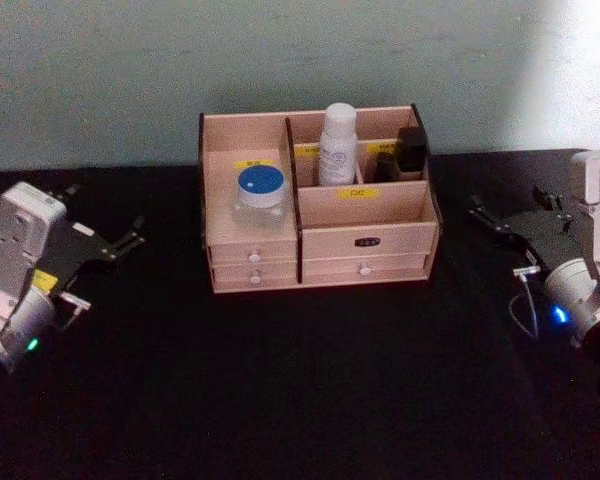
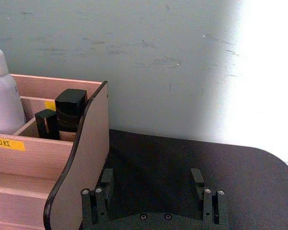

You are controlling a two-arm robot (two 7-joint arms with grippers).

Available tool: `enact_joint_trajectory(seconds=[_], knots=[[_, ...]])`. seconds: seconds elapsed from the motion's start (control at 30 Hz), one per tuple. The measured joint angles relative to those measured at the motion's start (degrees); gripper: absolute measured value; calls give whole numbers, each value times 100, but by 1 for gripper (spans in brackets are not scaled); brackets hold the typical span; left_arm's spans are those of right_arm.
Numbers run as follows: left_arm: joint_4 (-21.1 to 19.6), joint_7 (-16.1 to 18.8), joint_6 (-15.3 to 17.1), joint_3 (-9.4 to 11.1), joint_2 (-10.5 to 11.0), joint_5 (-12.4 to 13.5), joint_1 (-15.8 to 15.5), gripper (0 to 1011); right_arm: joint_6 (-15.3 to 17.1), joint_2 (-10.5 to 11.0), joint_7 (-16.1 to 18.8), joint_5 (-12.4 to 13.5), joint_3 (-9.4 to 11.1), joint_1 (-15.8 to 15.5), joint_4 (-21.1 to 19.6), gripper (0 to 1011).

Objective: Pick up the facial cleanser and watermelon frost from the table and place them into the tiered storage box.

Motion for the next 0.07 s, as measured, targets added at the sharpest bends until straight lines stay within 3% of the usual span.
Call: enact_joint_trajectory(seconds=[0.07], knots=[[0, 0, 0, 0, 0, 0, 0, 1001, -1, 1, -2, 0, 1, -1, -1, 1002]])
